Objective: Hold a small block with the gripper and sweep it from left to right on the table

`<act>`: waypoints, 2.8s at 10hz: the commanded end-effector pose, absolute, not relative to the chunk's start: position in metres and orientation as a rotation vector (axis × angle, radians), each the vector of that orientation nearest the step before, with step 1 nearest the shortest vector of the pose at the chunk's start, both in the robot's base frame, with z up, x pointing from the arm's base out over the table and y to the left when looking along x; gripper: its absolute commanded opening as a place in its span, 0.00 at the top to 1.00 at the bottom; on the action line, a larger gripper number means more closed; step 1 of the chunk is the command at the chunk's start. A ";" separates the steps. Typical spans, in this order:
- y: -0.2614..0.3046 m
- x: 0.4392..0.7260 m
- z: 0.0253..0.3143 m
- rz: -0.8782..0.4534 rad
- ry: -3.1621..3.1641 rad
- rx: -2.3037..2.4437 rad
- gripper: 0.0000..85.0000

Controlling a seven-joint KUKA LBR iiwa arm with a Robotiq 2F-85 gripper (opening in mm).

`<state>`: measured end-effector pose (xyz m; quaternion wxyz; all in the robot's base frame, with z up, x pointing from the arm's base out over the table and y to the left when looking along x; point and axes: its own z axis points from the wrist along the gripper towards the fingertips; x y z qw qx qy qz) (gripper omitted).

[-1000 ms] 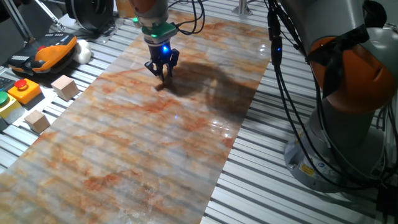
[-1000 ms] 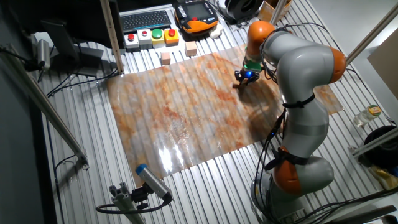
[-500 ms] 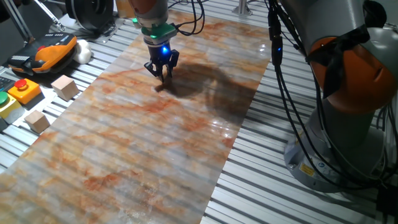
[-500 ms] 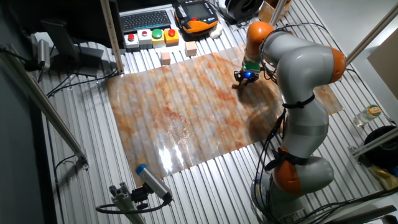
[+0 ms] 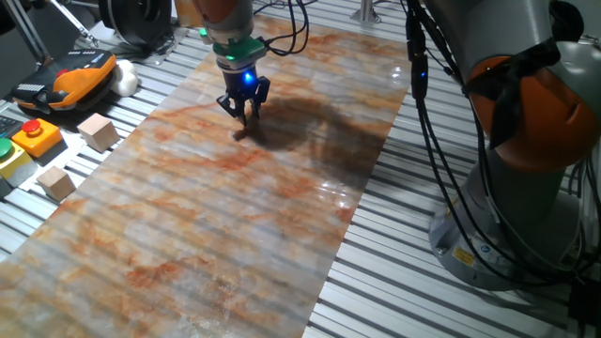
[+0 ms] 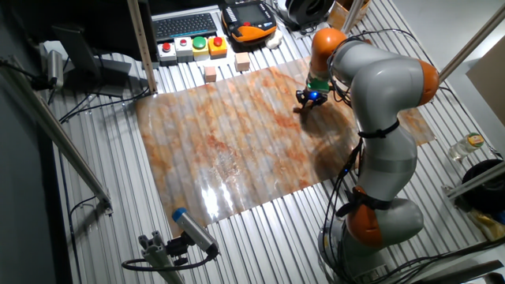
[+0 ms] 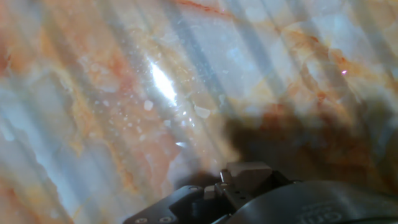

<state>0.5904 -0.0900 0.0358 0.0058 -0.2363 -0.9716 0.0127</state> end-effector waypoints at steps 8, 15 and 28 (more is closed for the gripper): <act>-0.077 0.586 0.039 0.014 -3.027 -0.774 1.00; -0.069 0.583 0.035 0.019 -3.023 -0.793 1.00; -0.057 0.579 0.032 -0.002 -3.008 -0.821 1.00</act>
